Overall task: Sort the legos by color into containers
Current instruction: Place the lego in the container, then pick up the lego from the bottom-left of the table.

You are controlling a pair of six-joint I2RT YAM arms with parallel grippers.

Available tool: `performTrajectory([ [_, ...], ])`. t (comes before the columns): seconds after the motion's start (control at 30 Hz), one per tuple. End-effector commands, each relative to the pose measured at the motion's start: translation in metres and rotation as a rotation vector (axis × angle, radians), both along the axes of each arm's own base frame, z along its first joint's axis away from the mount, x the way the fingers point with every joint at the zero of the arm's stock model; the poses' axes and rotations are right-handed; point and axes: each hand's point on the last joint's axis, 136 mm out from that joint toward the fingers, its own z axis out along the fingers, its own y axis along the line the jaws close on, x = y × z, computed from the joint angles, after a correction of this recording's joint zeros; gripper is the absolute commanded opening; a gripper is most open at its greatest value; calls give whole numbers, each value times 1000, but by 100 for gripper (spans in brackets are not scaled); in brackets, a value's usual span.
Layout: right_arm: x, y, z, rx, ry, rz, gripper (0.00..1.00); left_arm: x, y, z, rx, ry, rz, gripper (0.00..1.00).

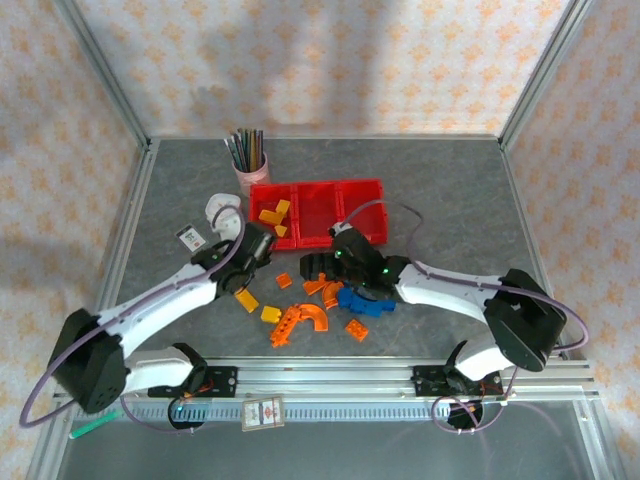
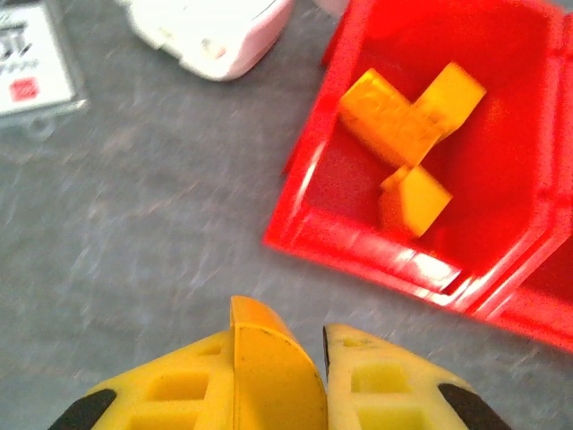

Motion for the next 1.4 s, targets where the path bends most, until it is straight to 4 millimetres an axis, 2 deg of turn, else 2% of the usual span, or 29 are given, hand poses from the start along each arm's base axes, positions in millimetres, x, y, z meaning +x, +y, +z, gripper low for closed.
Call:
performTrajectory([
  [0.0, 13, -11, 23, 2, -54, -44, 100, 42, -6, 21, 45, -66, -34, 18],
  [0.2, 24, -30, 30, 2, -77, -85, 100, 100, -7, 15, 94, -42, -29, 19],
  [0.33, 27, -38, 28, -11, -74, -100, 100, 122, -9, 0, 138, -8, -33, 21],
  [0.5, 28, -42, 30, -11, -82, -105, 100, 131, -8, -21, 194, 57, -33, 28],
  [0.6, 29, -41, 33, -14, -89, -101, 100, 132, -8, -17, 193, 52, -41, 36],
  [0.7, 29, -41, 35, -21, -93, -93, 100, 130, -10, -5, 177, 34, -56, 43],
  [0.87, 27, -39, 40, -22, -93, -69, 100, 114, -10, 14, 157, 32, -73, 51],
  [1.07, 10, -34, 34, -31, -72, -18, 100, 66, -10, 32, 171, 24, -94, 58],
  [1.17, -3, -29, 26, -58, -60, 11, 100, 38, -8, 27, 170, 44, -110, 60],
  [1.37, -23, -20, 9, -63, -30, 37, 100, -21, 17, 4, 173, 100, -32, 64],
])
